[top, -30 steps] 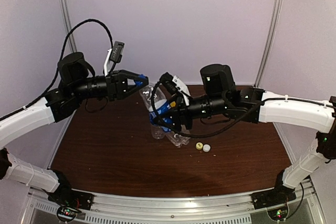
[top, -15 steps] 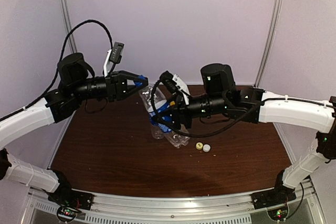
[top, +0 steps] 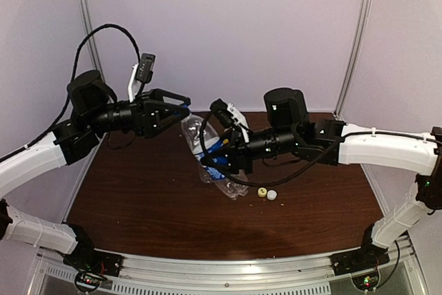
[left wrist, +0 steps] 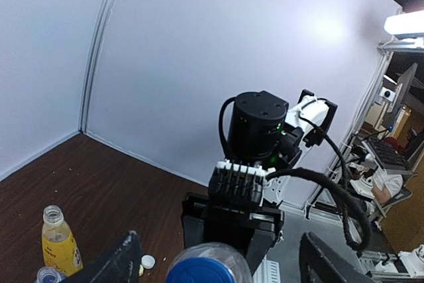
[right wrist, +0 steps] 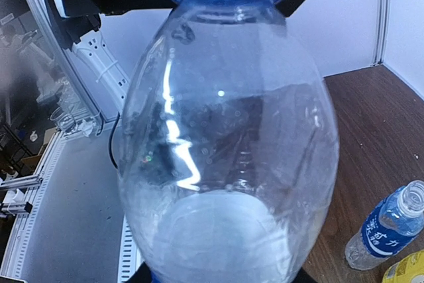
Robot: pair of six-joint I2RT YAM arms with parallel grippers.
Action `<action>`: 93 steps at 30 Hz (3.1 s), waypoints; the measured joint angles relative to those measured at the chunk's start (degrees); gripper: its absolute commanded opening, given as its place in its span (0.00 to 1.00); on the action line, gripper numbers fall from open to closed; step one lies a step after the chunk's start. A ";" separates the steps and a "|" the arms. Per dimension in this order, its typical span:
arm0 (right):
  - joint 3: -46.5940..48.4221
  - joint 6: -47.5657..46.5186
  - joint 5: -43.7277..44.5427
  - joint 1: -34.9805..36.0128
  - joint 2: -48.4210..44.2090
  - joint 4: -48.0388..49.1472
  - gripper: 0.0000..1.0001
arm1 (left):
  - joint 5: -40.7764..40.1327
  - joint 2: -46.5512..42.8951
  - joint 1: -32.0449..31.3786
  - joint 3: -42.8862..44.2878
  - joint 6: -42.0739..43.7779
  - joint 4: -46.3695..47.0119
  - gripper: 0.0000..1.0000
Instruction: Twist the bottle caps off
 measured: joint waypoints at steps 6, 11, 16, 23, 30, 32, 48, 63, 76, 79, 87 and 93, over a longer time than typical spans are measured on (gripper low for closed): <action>-2.91 0.90 -4.87 0.00 0.00 2.71 0.26 | 1.84 -1.51 0.00 -1.38 2.45 1.18 0.75; -4.04 1.51 -7.67 0.00 0.00 4.92 0.26 | 3.32 -1.29 0.00 -1.88 3.39 1.68 0.60; -4.09 1.99 -8.72 0.00 -0.02 6.16 0.26 | 4.57 -0.61 0.00 -1.88 3.41 1.90 0.50; -4.09 2.54 -8.63 0.00 -0.09 6.95 0.25 | 5.42 -0.48 0.00 -2.08 2.99 2.64 0.32; -4.11 2.23 -7.15 0.00 -0.22 6.86 0.22 | 5.40 -0.48 0.00 -2.10 1.88 3.08 0.02; -4.11 2.10 -6.10 0.02 -0.46 6.56 0.22 | 4.92 -0.50 0.00 -2.10 1.31 3.10 0.00; -4.07 -4.96 18.40 1.75 -0.83 1.09 0.18 | -20.57 -0.63 -3.32 -0.74 -9.33 -9.27 0.27; -6.78 -6.10 5.22 -0.31 -3.17 1.53 0.22 | -13.84 -6.03 -0.96 -0.55 6.05 -8.68 0.84; -6.75 -2.05 -17.05 -0.42 -2.78 7.13 0.22 | 8.63 -4.24 -0.96 0.85 14.34 -6.95 0.60; -6.75 -1.29 -18.73 -0.42 -2.32 8.02 0.23 | 11.34 -2.93 -0.96 0.85 13.66 -4.98 0.56; -6.75 0.57 -19.43 -0.81 -1.46 9.79 0.22 | 14.93 -1.68 -0.96 0.85 11.08 -0.85 0.53; -6.75 1.92 -19.43 -1.38 -1.31 11.61 0.22 | 15.80 -1.66 -0.96 0.48 9.97 0.85 0.51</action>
